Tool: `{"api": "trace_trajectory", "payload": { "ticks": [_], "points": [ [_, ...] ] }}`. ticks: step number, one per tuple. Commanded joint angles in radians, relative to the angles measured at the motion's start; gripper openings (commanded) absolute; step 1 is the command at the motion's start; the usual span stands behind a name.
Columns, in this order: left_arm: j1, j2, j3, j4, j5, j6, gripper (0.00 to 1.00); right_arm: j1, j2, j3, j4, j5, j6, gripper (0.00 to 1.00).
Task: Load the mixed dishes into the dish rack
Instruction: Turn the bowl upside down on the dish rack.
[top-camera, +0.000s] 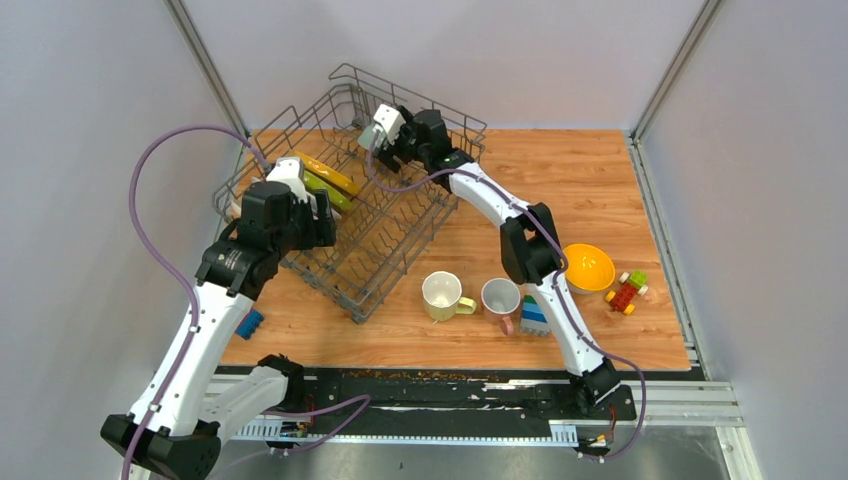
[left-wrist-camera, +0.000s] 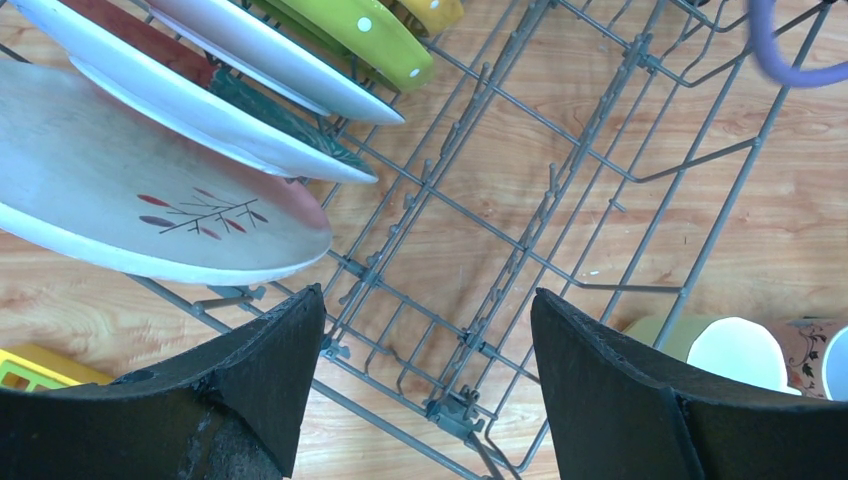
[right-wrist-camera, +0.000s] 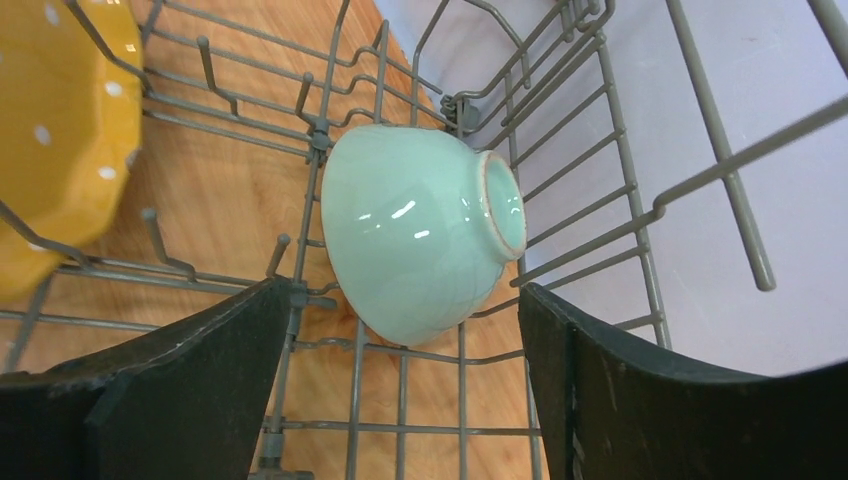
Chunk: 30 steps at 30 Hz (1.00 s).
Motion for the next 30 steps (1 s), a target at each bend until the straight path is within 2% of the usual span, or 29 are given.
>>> {"api": "trace_trajectory", "payload": {
  "ticks": [1,3,8,11,15,19,23,30],
  "points": [
    [0.005,0.005,0.043,0.015,0.002,0.02,0.82,-0.011,-0.131,0.017,0.123,-0.045,0.249,0.82],
    [0.005,0.007,0.043,0.016,0.007,0.021,0.82,-0.013,-0.131,0.041,0.134,-0.002,0.4,0.75],
    [0.004,0.007,0.04,0.039,0.07,0.031,0.83,-0.015,-0.135,0.0,0.13,0.072,0.582,0.59],
    [0.005,0.014,0.031,0.066,0.208,0.063,0.83,-0.015,-0.127,-0.006,0.094,0.126,0.666,0.52],
    [0.005,0.057,0.014,0.122,0.397,0.067,0.83,-0.016,-0.157,-0.052,0.065,0.188,0.688,0.51],
    [0.002,0.124,0.005,0.195,0.497,0.047,0.83,-0.029,-0.198,-0.081,-0.01,0.16,0.662,0.53],
    [0.0,0.161,0.029,0.19,0.501,0.064,0.83,-0.051,-0.223,-0.126,-0.117,0.238,0.635,0.58],
    [0.0,0.146,0.009,0.186,0.471,0.064,0.83,-0.101,-0.386,-0.397,-0.131,0.356,0.613,0.61]
  ]
}}
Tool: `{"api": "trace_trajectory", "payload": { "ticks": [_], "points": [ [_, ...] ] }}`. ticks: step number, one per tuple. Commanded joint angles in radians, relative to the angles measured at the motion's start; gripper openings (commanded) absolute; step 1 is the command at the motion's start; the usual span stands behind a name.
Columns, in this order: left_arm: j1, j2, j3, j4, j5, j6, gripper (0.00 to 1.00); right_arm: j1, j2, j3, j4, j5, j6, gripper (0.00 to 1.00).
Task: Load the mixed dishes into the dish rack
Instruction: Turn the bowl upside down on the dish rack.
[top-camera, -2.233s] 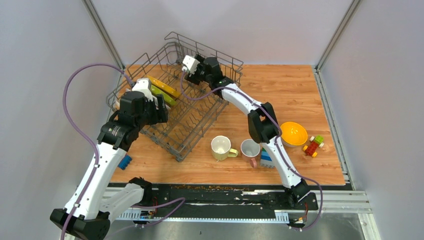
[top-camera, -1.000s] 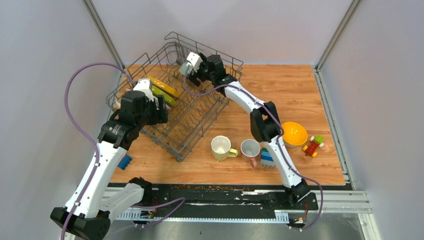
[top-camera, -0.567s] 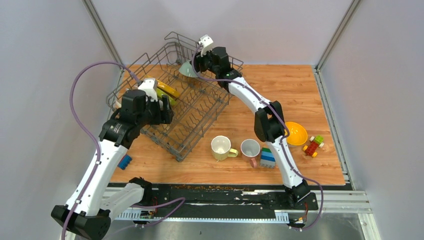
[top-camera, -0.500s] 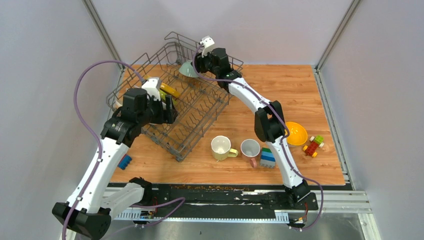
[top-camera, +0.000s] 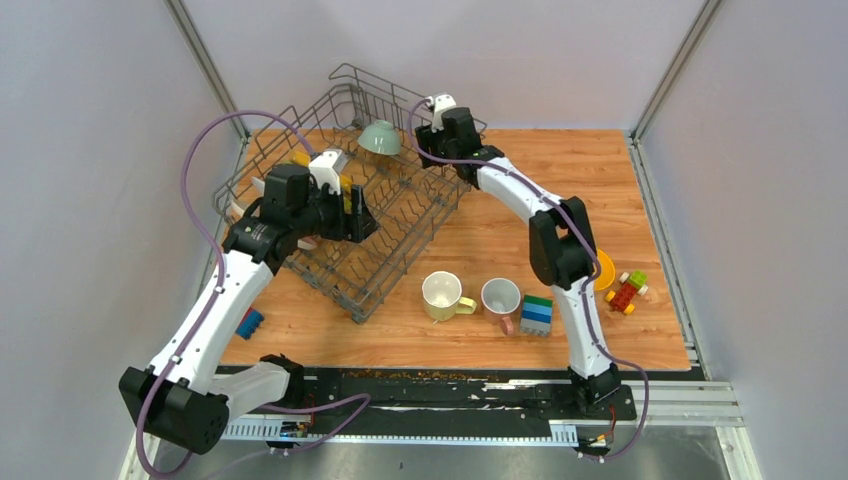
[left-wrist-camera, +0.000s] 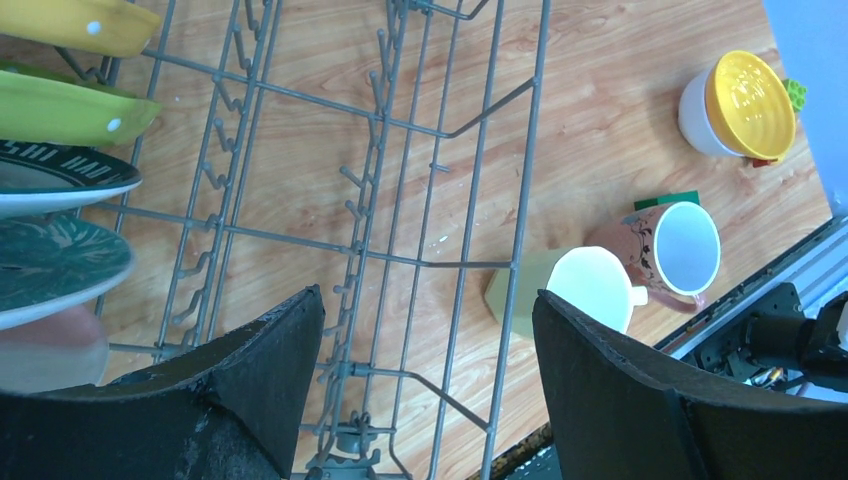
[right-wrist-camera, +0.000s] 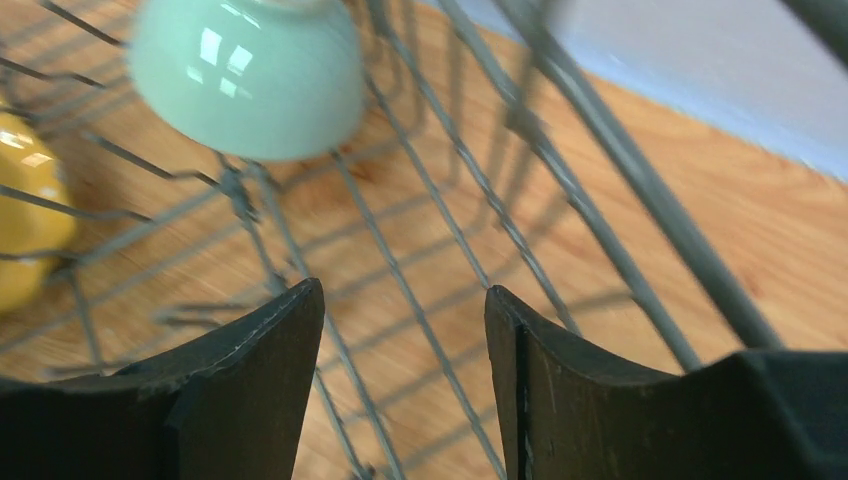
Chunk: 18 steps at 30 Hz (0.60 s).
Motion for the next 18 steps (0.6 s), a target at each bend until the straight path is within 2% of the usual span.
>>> {"api": "trace_trajectory", "payload": {
  "ticks": [1,7,13,18],
  "points": [
    [0.0,-0.029,0.01,0.031,0.009,0.018,0.83,-0.044,-0.167,-0.132,-0.016,0.093,-0.012,0.61],
    [0.0,-0.059,0.016,0.022,-0.062,0.019,0.84,-0.055,-0.264,-0.319,-0.018,0.101,-0.061,0.64],
    [0.0,-0.087,0.032,0.007,-0.117,0.026,0.84,-0.056,-0.314,-0.455,-0.06,0.216,-0.095,0.64],
    [0.0,-0.101,0.037,0.006,-0.147,0.028,0.85,-0.072,-0.368,-0.54,-0.061,0.221,-0.076,0.65]
  ]
}}
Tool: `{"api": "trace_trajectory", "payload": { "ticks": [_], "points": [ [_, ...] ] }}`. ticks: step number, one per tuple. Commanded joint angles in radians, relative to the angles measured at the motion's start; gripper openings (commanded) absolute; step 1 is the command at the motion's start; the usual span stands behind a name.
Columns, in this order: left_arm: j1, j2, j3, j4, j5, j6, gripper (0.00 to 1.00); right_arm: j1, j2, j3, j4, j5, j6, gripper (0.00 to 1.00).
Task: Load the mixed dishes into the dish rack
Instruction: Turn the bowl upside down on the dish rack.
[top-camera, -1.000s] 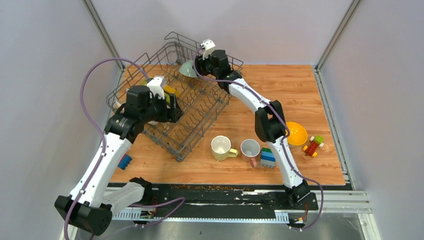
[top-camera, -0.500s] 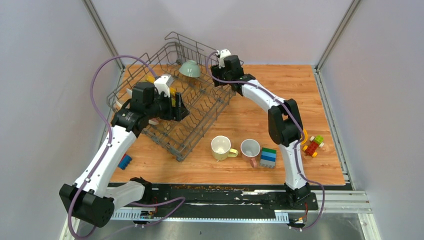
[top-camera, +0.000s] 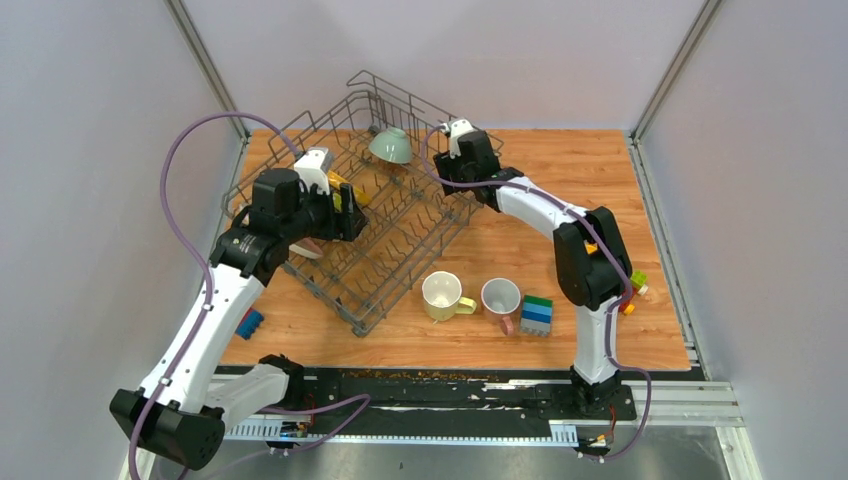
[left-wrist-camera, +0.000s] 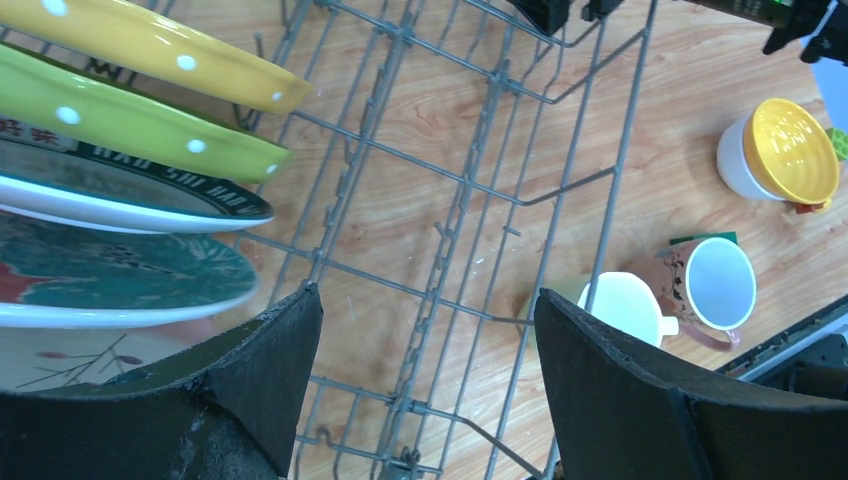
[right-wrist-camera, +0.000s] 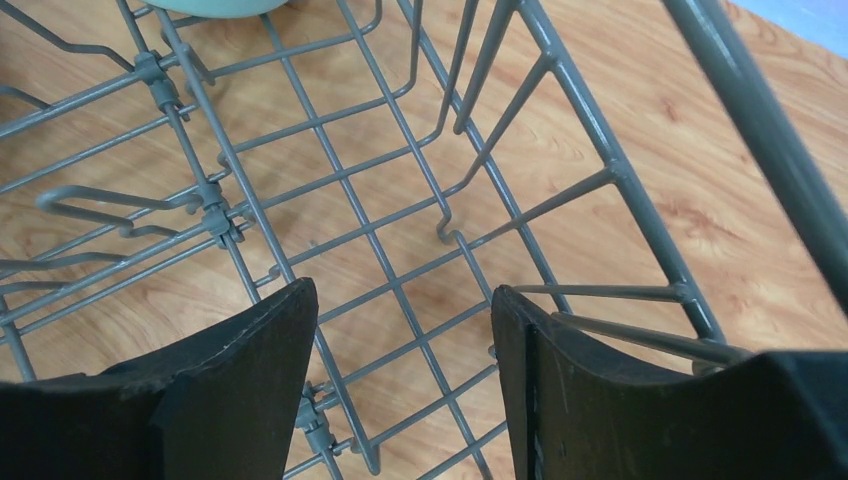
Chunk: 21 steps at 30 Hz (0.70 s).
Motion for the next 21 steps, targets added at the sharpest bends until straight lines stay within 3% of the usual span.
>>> {"api": "trace_trajectory", "payload": {
  "ticks": [1,8,21],
  "points": [
    [0.0,-0.025,0.04,0.006,-0.045,0.024,0.85,-0.053,-0.077,-0.058,-0.09,0.098,0.005,0.66],
    [0.0,-0.041,0.047,0.006,-0.105,0.026,0.85,-0.023,-0.022,0.142,-0.113,-0.081,0.055,0.6],
    [0.0,-0.058,0.049,-0.01,-0.13,0.027,0.86,0.061,0.314,0.589,-0.077,-0.065,0.069,0.55]
  ]
}}
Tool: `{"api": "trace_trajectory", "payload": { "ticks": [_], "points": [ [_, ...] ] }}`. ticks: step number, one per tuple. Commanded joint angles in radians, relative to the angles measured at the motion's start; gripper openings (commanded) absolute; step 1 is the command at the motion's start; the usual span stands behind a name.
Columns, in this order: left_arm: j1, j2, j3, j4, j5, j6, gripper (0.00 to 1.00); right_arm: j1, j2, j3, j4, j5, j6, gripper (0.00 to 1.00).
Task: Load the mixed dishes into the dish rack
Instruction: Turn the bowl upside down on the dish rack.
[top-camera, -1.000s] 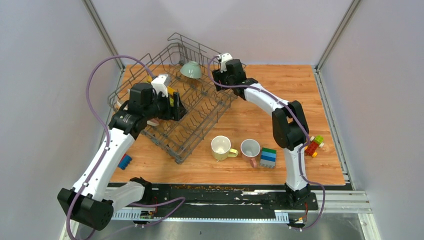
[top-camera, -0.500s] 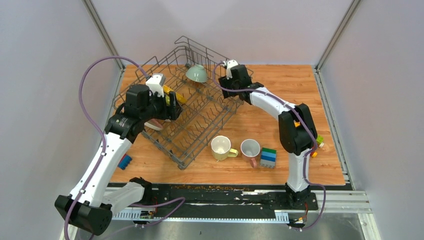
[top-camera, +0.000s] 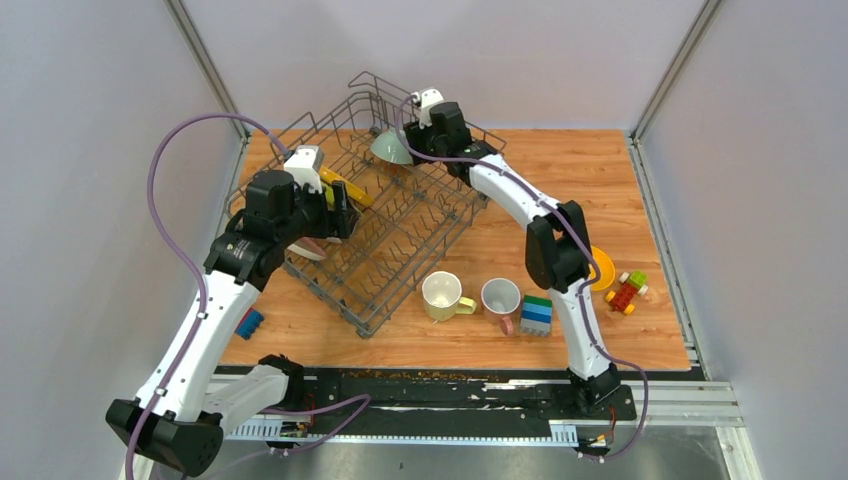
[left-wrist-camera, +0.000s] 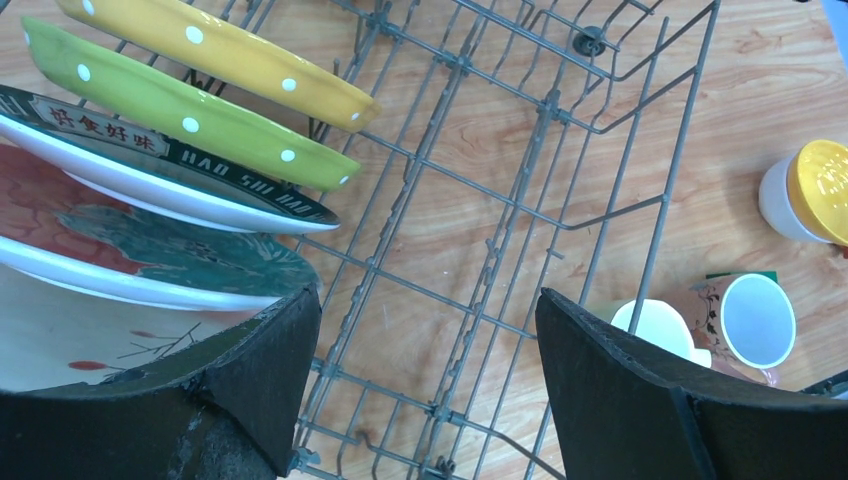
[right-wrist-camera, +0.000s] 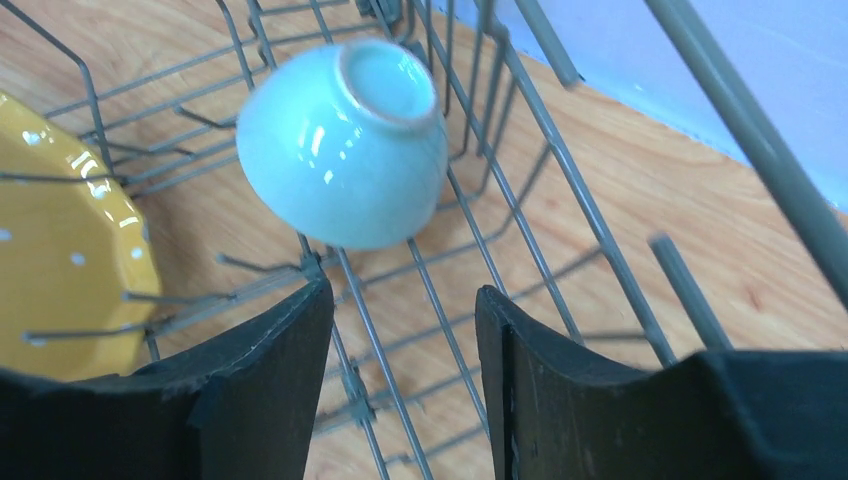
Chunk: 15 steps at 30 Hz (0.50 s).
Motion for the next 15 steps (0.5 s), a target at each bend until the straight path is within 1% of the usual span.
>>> {"api": "trace_trajectory", "payload": {
  "ticks": [1,3,8,12,15],
  "points": [
    [0.0,-0.021,0.042,-0.003,-0.013,0.024,0.86,0.016,0.113,0.145,0.062,0.001,0.016,0.55],
    [0.0,-0.023,0.044,-0.004,-0.015,0.024,0.86,0.022,0.159,0.197,0.067,0.002,0.022,0.53],
    [0.001,-0.034,0.045,-0.02,-0.026,0.027,0.86,0.029,0.245,0.286,0.09,0.074,0.022,0.5],
    [0.0,-0.039,0.042,-0.023,-0.029,0.025,0.86,0.03,0.286,0.301,0.158,0.056,0.017,0.46],
    [0.0,-0.041,0.042,-0.02,-0.025,0.021,0.86,0.041,0.306,0.321,0.157,0.046,0.01,0.47]
  ]
}}
